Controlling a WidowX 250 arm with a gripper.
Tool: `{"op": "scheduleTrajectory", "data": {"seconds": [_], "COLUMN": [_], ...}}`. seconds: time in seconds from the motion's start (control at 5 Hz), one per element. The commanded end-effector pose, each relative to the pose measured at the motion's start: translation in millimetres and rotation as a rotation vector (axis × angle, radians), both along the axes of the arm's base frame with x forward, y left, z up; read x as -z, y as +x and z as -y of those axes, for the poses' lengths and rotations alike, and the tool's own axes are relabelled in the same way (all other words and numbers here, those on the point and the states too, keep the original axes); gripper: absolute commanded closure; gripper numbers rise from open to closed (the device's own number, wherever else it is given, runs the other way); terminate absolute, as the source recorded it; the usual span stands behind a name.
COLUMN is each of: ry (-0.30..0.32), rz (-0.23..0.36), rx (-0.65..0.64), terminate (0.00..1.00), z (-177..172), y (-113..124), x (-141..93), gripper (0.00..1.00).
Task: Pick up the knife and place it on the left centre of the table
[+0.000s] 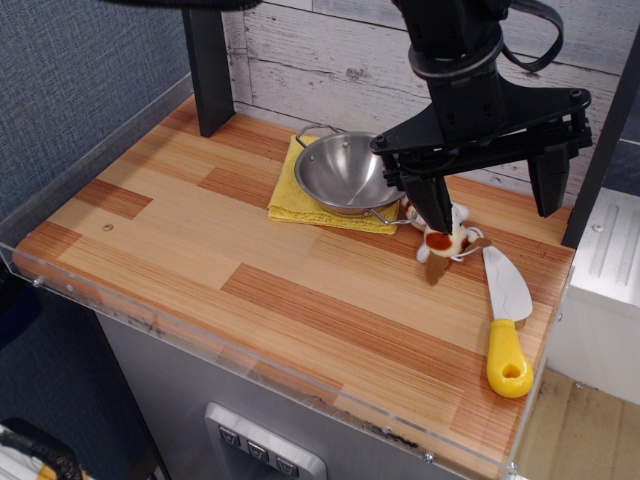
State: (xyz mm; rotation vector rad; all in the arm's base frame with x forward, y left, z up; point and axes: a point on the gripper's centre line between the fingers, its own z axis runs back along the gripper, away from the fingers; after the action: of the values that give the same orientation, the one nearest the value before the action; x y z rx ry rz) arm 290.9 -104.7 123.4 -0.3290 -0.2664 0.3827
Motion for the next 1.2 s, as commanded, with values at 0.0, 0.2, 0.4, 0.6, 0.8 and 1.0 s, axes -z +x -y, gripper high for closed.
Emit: {"op": "scheduleTrajectory", "data": {"seconds": [0.0, 0.2, 0.4, 0.6, 0.8, 1.0], "ry": [0.000, 0.047, 0.100, 0.127, 0.152, 0.118], "rz": [0.000, -0.009, -0.027, -0.027, 0.001, 0.033], "rx": [0.000, 0.034, 0.054, 0.081, 0.087, 0.080], "terminate": [0.00, 0.00, 0.00, 0.00, 0.00, 0.00], "z": [0, 6, 11, 12, 10, 9], "y": [0, -6, -13, -16, -23, -26], "x": [0, 5, 12, 16, 23, 36], "gripper": [0.00, 0.00, 0.00, 0.00, 0.00, 0.00]}}
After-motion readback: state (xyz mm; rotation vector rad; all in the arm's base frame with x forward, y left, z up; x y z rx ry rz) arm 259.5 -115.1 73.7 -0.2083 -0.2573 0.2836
